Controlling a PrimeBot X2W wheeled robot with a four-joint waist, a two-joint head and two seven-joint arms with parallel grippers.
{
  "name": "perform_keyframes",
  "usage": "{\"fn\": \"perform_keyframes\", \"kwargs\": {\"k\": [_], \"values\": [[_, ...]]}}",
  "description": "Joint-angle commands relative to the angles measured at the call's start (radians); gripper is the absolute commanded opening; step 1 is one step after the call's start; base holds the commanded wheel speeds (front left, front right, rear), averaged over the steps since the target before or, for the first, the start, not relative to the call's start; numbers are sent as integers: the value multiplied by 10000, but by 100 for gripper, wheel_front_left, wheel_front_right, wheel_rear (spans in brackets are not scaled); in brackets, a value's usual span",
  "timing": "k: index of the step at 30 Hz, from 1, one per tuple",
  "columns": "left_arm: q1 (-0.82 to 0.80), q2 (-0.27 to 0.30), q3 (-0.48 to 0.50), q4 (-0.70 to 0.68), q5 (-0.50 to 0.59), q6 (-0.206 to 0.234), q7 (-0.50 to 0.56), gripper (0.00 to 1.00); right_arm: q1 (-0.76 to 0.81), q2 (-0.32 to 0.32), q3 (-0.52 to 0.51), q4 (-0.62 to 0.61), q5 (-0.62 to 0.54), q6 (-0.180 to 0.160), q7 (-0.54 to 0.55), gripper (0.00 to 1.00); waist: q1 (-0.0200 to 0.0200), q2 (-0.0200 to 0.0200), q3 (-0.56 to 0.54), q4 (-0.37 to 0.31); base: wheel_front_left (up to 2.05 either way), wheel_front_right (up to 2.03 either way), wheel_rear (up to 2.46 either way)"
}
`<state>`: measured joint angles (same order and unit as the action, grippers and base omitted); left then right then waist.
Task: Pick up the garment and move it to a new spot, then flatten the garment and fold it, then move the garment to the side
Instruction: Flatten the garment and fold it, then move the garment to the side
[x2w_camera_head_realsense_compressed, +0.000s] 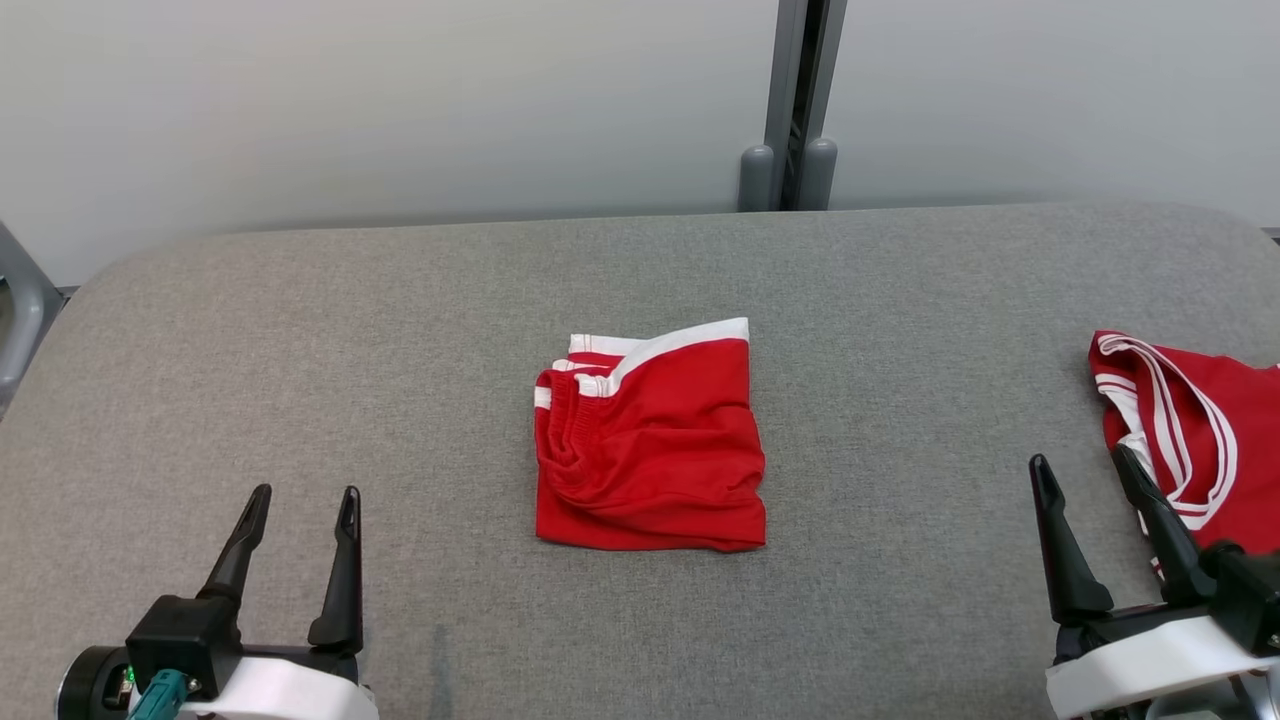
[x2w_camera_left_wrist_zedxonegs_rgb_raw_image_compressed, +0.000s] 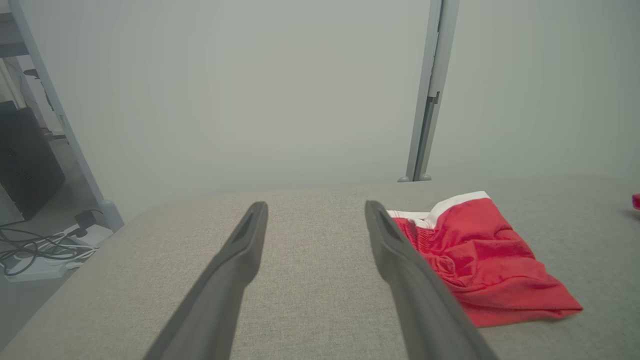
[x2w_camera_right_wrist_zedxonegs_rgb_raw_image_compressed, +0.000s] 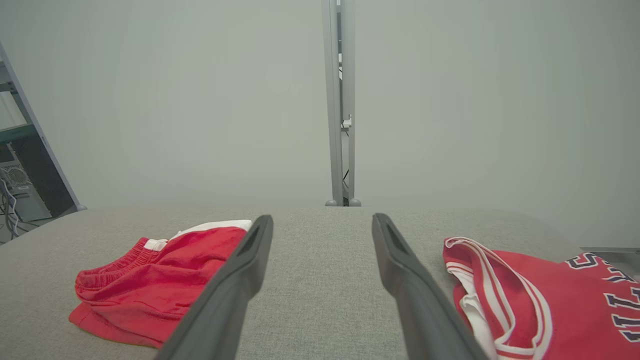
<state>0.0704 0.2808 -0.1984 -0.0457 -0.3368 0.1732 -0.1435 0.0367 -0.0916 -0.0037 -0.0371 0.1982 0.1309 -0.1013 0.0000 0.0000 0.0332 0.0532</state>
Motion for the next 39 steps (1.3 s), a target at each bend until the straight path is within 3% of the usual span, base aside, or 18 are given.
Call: {"fn": "perform_keyframes", "kwargs": {"k": [1, 28, 39], "values": [[41, 77, 31, -71, -26, 52, 36, 100, 122, -22, -67, -31, -2, -4, 39, 100, 0, 0, -7, -9, 0, 0, 0], [-185, 100, -153, -337, -68, 273, 198, 100, -124, -56, -67, 124, -31, -4, 171, 100, 0, 0, 87, -33, 0, 0, 0], [-1280, -85, -428, -444, 4, -11, -123, 100, -1193, -306, -79, 271, 5, -4, 494, 100, 0, 0, 1300, 806, 0, 0, 0]]}}
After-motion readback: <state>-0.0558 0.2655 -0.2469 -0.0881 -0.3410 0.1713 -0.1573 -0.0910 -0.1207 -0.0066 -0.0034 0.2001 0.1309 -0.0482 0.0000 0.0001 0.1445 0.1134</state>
